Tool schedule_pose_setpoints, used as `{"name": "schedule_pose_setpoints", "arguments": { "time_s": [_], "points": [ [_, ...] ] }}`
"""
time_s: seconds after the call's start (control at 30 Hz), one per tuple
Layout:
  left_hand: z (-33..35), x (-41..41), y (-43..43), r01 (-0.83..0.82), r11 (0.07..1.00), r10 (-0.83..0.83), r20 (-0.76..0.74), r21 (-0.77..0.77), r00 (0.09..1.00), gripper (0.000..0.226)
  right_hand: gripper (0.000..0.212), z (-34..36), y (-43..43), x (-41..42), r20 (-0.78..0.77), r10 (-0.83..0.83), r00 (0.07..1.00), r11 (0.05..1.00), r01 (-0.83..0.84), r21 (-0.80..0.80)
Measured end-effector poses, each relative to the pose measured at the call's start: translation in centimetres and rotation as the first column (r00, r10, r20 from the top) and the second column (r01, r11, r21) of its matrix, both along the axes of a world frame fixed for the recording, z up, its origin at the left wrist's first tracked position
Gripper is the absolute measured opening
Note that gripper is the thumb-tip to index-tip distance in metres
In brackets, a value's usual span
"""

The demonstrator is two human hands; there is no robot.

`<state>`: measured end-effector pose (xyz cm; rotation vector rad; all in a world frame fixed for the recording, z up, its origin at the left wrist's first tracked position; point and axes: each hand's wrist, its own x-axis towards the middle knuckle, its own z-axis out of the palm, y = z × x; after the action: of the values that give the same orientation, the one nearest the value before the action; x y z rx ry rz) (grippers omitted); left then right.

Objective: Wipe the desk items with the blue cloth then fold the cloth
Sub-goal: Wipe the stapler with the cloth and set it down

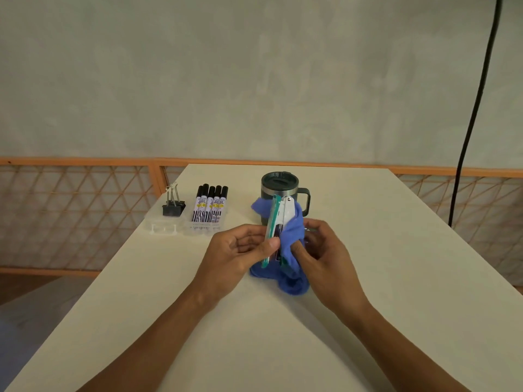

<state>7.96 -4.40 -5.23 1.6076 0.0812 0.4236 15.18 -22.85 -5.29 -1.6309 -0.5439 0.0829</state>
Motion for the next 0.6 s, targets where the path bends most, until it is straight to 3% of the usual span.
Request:
{"name": "schedule_pose_setpoints", "arguments": {
  "time_s": [0.13,0.3,0.37,0.5,0.6],
  "points": [
    [0.15,-0.01,-0.08,0.001,0.997,-0.003,-0.023,-0.078,1.000,0.034,0.024,0.25,0.08,-0.17,-0.050,0.043,0.998,0.999,-0.044,-0.023],
    [0.69,-0.13,0.06,-0.065,0.993,0.058,-0.071,-0.103,0.996,0.021,0.043,0.68,-0.54,-0.17,-0.201,0.258,0.945,0.962,-0.232,0.145],
    [0.88,-0.14,0.07,-0.064,0.994,0.057,-0.079,-0.086,0.995,0.022,0.043,0.81,-0.58,-0.10,-0.203,0.220,0.954,0.972,-0.197,0.130],
    [0.91,-0.13,-0.18,-0.021,0.999,0.018,-0.087,-0.033,0.996,0.030,0.018,0.72,-0.32,0.30,-0.169,0.044,0.985,0.994,-0.026,0.105],
    [0.90,-0.12,-0.19,-0.033,0.997,0.027,-0.087,-0.069,0.996,0.026,0.019,0.66,-0.22,0.38,-0.173,0.057,0.983,0.991,-0.035,0.130]
  ]
}}
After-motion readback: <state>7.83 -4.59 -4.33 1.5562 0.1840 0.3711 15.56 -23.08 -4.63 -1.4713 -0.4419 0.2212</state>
